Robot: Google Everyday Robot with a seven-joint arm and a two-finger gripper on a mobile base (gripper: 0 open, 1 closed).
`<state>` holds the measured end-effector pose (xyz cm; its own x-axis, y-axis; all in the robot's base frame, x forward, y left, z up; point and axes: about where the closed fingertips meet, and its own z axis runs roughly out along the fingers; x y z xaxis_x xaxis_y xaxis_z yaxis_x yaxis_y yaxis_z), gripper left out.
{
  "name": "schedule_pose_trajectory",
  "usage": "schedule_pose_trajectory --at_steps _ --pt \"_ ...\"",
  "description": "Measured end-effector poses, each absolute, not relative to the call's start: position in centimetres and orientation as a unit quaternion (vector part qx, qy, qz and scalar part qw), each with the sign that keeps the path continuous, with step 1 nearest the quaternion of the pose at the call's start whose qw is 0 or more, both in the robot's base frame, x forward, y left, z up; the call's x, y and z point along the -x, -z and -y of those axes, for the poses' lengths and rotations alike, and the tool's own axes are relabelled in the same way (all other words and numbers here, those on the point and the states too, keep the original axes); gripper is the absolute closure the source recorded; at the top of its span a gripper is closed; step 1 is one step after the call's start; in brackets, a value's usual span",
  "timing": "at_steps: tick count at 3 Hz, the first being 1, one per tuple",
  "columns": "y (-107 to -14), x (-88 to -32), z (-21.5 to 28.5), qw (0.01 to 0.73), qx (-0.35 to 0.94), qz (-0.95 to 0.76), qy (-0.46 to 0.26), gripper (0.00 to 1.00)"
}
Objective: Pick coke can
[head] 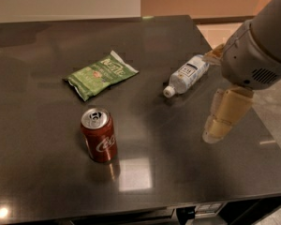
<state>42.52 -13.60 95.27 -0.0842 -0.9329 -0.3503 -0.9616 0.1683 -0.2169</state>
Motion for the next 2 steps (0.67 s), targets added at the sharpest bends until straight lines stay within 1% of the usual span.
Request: schedule_pose_trajectory --at_steps 2 --pt "-92.5 -41.7 5.6 0.249 0.663 -0.696 -0.120 0.00"
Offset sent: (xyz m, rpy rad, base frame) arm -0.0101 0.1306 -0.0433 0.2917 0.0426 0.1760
